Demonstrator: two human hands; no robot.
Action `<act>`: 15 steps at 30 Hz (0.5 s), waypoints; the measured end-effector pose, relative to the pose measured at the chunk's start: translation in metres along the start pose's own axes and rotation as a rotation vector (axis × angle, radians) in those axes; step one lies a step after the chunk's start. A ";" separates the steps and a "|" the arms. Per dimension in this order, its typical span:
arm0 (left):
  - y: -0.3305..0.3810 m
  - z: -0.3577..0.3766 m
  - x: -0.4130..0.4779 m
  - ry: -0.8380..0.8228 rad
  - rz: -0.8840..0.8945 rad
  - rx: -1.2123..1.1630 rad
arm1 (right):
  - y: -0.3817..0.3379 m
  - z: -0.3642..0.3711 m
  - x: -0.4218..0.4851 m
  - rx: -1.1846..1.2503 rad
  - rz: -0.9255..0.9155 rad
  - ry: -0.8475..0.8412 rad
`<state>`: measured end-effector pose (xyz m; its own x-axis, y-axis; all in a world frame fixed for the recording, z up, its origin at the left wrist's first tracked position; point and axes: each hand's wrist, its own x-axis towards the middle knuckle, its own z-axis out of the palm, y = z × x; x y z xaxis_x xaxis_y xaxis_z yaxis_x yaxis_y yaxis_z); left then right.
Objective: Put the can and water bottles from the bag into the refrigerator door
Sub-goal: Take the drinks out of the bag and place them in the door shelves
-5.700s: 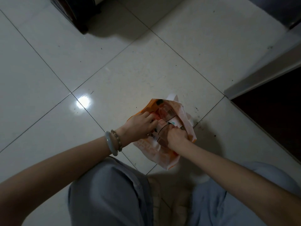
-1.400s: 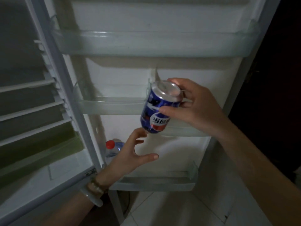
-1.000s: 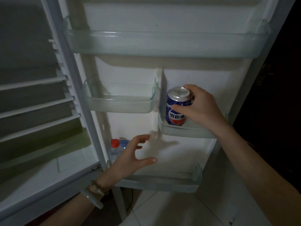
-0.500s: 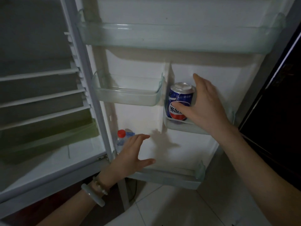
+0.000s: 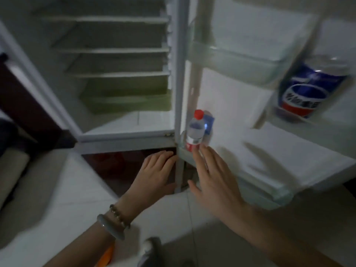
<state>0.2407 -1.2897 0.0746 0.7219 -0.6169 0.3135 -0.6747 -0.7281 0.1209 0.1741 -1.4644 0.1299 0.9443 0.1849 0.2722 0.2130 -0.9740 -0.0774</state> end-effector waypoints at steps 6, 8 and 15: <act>-0.051 0.009 -0.116 -0.146 -0.265 0.074 | -0.054 0.079 0.010 -0.031 -0.138 -0.268; -0.067 0.018 -0.155 -0.178 -0.375 0.079 | -0.078 0.102 0.012 -0.024 -0.180 -0.336; -0.114 0.054 -0.294 -0.306 -0.768 0.017 | -0.192 0.190 0.004 0.023 -0.377 -0.534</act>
<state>0.1132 -1.0416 -0.0823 0.9927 0.0019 -0.1210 0.0240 -0.9830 0.1819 0.1849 -1.2518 -0.0366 0.7972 0.5586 -0.2290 0.5535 -0.8277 -0.0924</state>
